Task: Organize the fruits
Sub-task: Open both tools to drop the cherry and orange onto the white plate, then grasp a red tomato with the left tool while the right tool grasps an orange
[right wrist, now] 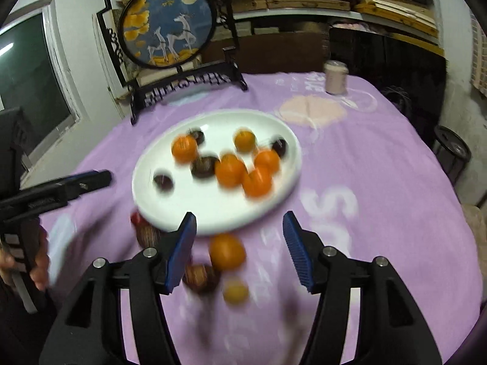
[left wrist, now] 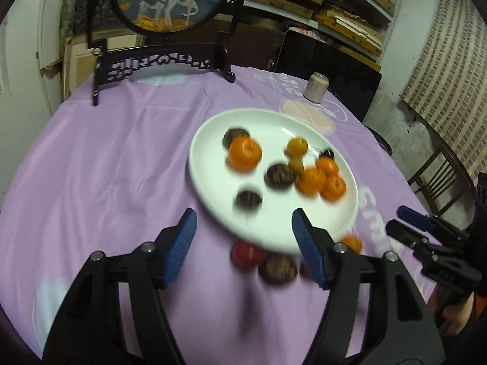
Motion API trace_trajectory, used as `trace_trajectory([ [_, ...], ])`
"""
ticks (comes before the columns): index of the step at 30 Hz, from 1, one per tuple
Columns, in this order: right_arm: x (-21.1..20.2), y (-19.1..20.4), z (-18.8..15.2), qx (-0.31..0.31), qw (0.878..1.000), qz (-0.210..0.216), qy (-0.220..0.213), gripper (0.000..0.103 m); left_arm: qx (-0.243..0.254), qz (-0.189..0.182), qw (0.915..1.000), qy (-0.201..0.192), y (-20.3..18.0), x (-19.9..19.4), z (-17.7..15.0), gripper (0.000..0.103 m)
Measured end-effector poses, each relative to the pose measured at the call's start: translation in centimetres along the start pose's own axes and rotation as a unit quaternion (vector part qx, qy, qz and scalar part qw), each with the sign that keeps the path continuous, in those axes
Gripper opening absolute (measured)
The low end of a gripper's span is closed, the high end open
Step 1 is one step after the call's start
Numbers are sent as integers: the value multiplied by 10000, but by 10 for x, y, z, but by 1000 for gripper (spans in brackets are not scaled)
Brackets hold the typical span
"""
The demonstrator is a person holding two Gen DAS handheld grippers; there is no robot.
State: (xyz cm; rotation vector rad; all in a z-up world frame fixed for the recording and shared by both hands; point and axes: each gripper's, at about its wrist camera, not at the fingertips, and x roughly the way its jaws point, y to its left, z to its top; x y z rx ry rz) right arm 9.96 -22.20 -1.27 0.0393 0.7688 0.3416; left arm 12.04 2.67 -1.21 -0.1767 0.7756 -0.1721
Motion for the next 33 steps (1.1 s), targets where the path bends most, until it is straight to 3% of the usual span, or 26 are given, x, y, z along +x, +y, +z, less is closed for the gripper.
trace_trajectory([
  [6,-10,-4,-37,106,9995,-111,285,61,29,-125,9994,315,0,-17,-48,67],
  [17,50,9,-16,-123,9983,-53,570,61,58,-124,9993,337,1,-34,-63,68],
  [19,59,8,-12,-68,9978,-1,652,57,13,-86,9994,339,5,-34,-63,68],
  [21,68,7,-10,12,9964,228,812,41,23,-31,9994,340,7,-33,-61,68],
  [23,76,9,-12,48,9947,321,972,37,119,139,9992,357,8,-26,-56,70],
  [27,61,11,-13,10,9957,362,852,36,242,406,9971,590,12,0,-47,71],
  [30,27,14,-18,-115,9978,342,564,36,331,529,9959,659,13,16,-38,68],
  [33,-4,8,-27,-34,9979,502,413,36,470,641,9938,780,11,31,-31,56],
])
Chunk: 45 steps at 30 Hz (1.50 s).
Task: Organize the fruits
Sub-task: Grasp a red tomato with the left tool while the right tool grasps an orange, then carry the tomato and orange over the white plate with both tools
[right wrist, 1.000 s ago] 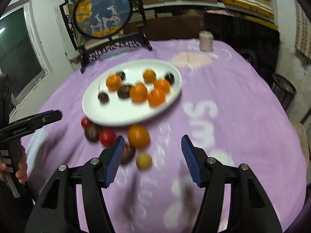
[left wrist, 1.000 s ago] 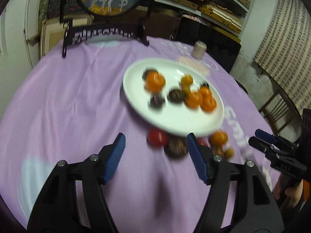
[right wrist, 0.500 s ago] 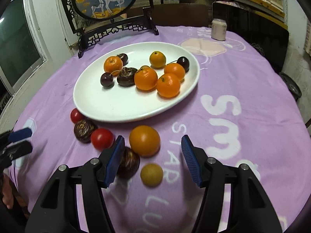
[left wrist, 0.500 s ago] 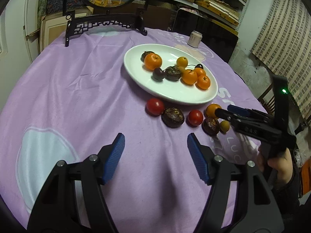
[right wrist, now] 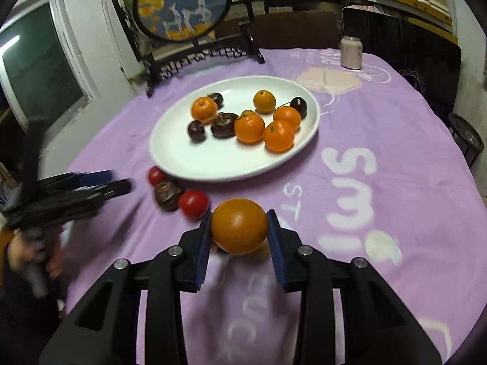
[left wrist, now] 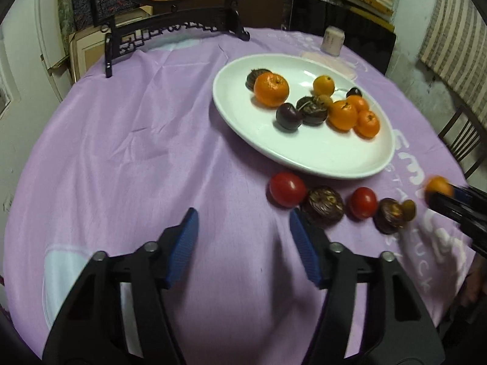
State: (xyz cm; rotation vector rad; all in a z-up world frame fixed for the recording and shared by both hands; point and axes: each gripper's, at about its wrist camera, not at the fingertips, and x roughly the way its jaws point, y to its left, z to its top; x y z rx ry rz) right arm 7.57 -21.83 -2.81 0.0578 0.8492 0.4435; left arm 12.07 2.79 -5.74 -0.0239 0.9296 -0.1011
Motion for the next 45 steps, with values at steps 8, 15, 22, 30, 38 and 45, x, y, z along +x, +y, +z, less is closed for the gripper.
trace_trajectory([
  [8,-38,-19,-25,452,9987,121,-192,36,445,-48,9985,315,-26,30,4,52],
  [15,-40,-17,-26,465,9982,300,-249,36,642,-155,9975,259,-47,39,17,31],
  [22,-38,-8,-23,375,9984,335,-252,36,394,-470,9980,158,-43,13,0,30],
  [30,-23,5,-17,264,9987,419,-126,36,295,-962,9944,-317,-41,-47,-14,30],
  [38,1,20,29,-109,9991,349,-216,36,209,-576,9961,-630,-40,-45,44,30],
  [45,57,20,91,-188,9996,190,-114,36,-130,-200,9990,-387,-40,10,114,30],
])
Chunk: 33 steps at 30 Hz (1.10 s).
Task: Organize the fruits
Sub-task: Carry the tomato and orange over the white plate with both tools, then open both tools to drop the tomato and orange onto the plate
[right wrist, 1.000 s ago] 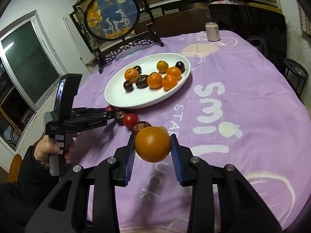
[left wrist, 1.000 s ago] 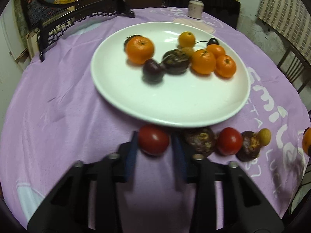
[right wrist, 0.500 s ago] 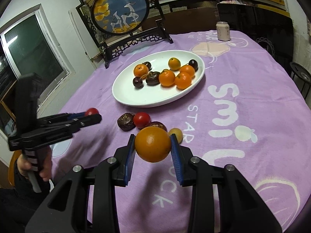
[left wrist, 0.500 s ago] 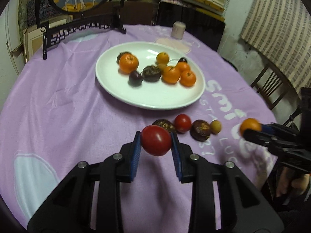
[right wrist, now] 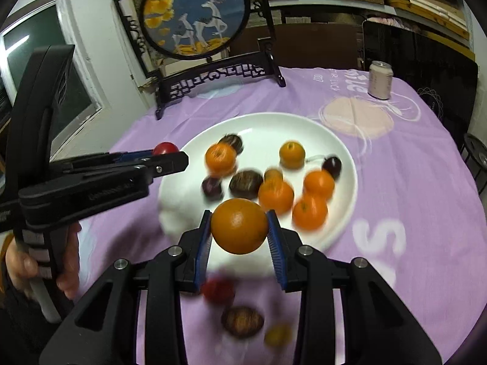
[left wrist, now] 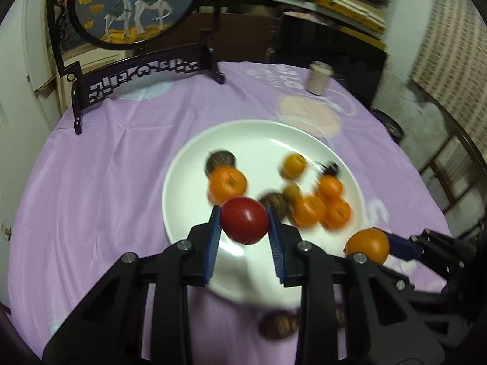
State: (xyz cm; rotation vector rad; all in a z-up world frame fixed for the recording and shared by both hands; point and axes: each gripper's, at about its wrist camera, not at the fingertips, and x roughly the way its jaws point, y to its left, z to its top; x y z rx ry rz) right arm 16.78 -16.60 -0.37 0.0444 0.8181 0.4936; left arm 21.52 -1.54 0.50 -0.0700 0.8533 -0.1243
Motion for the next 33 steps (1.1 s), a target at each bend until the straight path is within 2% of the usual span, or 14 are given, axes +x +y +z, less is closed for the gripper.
trace_trajectory([
  [5,45,-21,36,84,9983,-572,-61,36,-346,46,9992,182,18,37,19,31],
  [11,65,-35,37,192,9983,-534,116,36,-447,-153,9982,371,32,54,14,31],
  [13,65,-34,37,126,9982,-589,29,41,-443,-185,9982,349,31,53,14,32],
  [15,57,-32,36,5,9969,-770,-185,52,-414,-142,9987,250,31,49,13,52],
  [17,45,-32,31,-27,9952,-911,-369,53,-359,-42,9993,115,30,42,11,53],
  [20,17,-32,16,159,9944,-891,-552,54,-330,-97,9994,-7,32,30,7,53],
  [23,-14,-24,-14,319,9963,-594,-531,59,-357,-161,9992,-58,35,23,4,53],
  [30,-43,16,-85,90,9997,-127,185,59,-292,-381,9987,-176,26,4,-8,53],
  [33,-49,34,-106,-223,9990,-248,286,59,-357,-483,9979,-249,25,-16,-30,58],
])
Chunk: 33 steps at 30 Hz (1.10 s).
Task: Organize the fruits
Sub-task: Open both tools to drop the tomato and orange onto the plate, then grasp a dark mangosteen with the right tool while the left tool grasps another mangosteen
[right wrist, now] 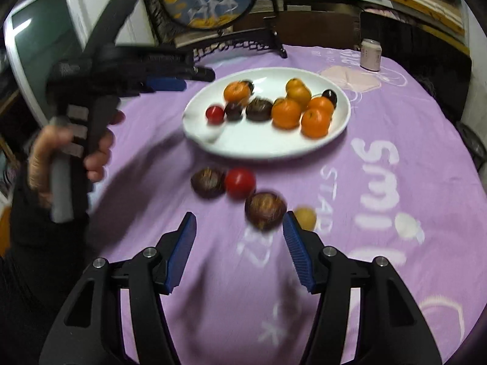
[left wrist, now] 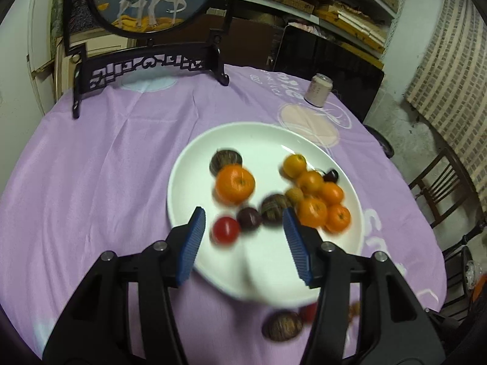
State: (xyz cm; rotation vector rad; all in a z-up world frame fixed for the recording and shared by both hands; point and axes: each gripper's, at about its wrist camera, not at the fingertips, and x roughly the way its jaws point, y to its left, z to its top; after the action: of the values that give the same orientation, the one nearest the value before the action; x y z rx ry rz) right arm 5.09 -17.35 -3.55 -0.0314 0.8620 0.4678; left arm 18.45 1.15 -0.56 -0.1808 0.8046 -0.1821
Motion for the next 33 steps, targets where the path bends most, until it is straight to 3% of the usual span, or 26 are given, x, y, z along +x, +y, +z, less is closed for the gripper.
trace_trajectory([
  [5,1,-21,-13,180,9984,-527,10,59,-95,-89,9999,-15,9,-36,-60,63],
  [9,18,-37,-11,282,9983,-505,100,59,-96,-150,9996,224,13,-52,-98,63],
  [12,32,-44,-8,373,9987,-241,230,55,-10,-175,9992,359,12,-60,-114,63],
  [17,31,-41,-5,357,9984,-368,226,55,-21,-138,9991,388,14,-67,-121,63],
  [21,21,-28,-1,241,9996,38,135,55,8,-159,9989,430,12,-66,-122,63],
  [26,37,-11,20,-232,9996,-96,143,55,111,-209,9985,492,5,-62,-124,63],
  [33,63,0,30,-1004,9896,-307,983,51,110,-116,9991,388,13,-76,-124,63],
])
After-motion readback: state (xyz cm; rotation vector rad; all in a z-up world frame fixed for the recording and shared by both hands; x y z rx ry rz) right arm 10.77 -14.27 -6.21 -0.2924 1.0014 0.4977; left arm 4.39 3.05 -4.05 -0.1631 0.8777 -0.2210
